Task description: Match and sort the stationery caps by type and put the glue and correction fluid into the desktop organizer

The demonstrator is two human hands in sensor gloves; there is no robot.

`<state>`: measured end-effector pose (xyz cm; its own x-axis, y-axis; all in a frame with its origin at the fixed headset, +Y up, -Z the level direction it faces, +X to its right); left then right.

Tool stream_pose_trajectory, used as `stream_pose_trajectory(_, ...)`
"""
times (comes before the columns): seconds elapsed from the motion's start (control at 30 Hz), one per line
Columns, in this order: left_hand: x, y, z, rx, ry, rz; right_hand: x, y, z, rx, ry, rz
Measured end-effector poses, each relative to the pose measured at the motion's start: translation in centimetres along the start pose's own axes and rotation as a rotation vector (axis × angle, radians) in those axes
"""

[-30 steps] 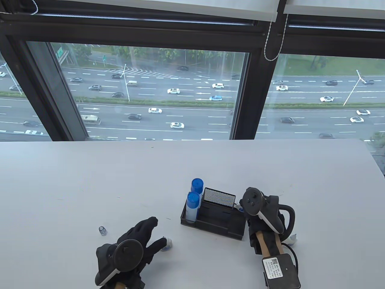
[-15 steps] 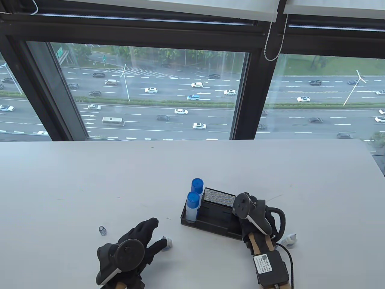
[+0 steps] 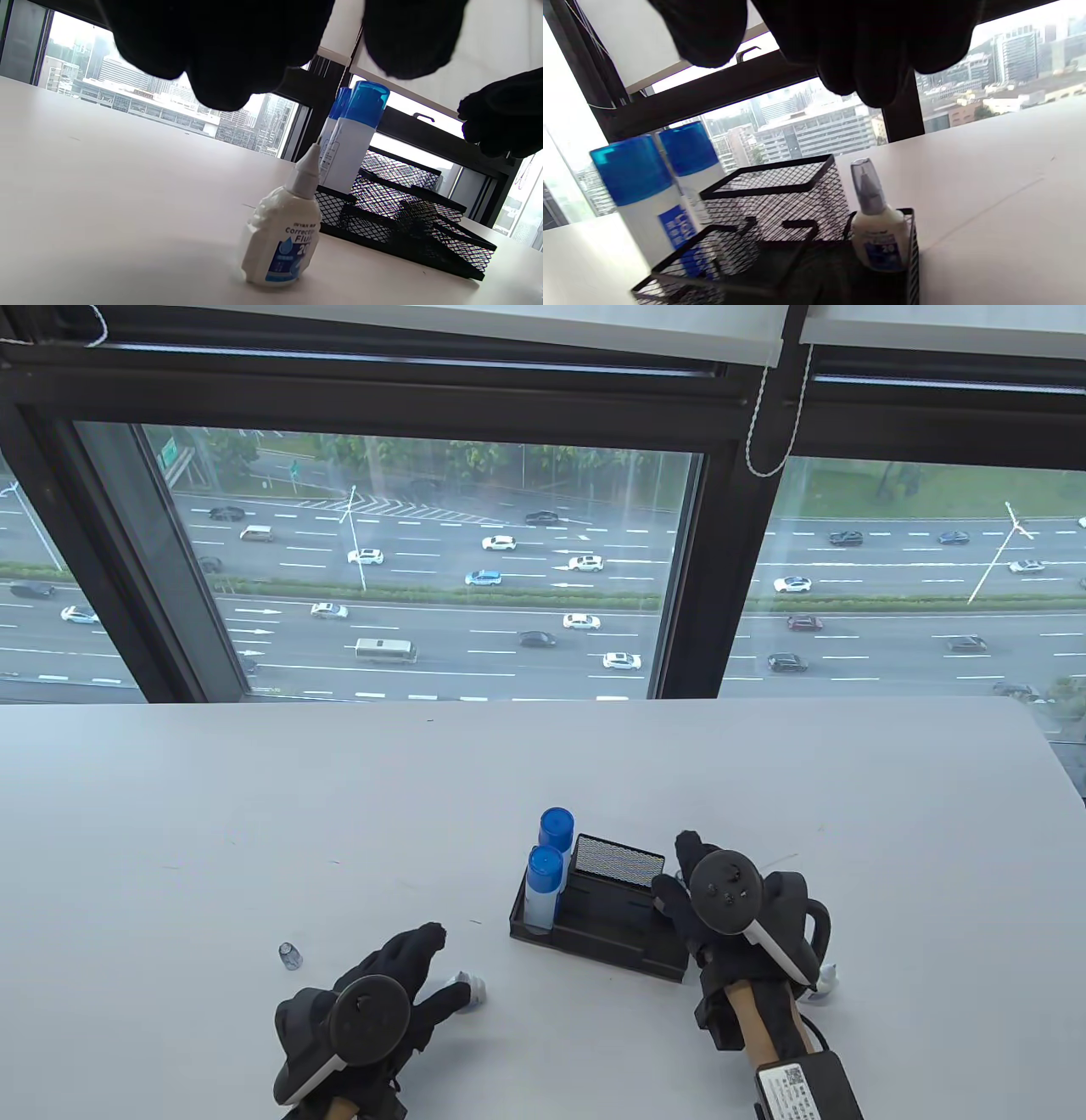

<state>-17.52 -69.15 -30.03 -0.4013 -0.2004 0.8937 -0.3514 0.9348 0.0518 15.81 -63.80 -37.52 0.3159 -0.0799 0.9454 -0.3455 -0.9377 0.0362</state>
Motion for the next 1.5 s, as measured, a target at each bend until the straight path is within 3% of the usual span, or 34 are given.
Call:
stream_pose_trajectory(0.17,0.0,-0.6,0.4,-0.03,0.021,0.033,2.6,-0.1,-3.5,-0.059,-0.136,0.001)
stream_pose_trajectory(0.33,-0.2,-1.0,0.6,-0.013,0.023,0.051,5.3,2.9,-5.5,-0.079,-0.22,0.01)
stream_pose_trajectory(0.5,-1.0,-2.2,1.2,-0.006,0.033,0.1,6.4,6.0,-4.8,-0.092,-0.232,0.073)
stream_pose_trajectory(0.57,-1.3,-3.1,1.8,0.004,0.046,0.129,6.6,5.8,-4.4,-0.068,-0.226,0.071)
stream_pose_trajectory(0.67,-1.9,-5.2,2.8,0.071,0.047,0.198,7.3,5.2,-3.7,-0.096,-0.22,0.162)
stream_pose_trajectory(0.93,-3.1,-9.1,3.2,0.178,0.006,0.29,7.3,5.9,-3.4,-0.113,-0.217,0.116)
stream_pose_trajectory(1.23,-3.2,-9.2,2.6,0.188,-0.003,0.25,7.2,6.0,-3.4,-0.136,-0.227,0.104)
stream_pose_trajectory(1.5,-3.1,-5.6,-1.5,0.268,-0.164,0.175,7.5,4.7,-2.0,-0.144,-0.168,0.161)
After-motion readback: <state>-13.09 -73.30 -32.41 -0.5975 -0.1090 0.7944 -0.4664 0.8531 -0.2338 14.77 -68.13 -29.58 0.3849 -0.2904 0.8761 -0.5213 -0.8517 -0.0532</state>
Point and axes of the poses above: the tracker on the back of each hand, its own z axis roughly to the little-finger side, its own x axis roughly from the fingertips to the wrist, y = z × x, the point moved 5 cm from there along -x, roughly from the wrist to the fingertips, and after that the axes turned 14 degrees about -y, right-handed, at the moved point
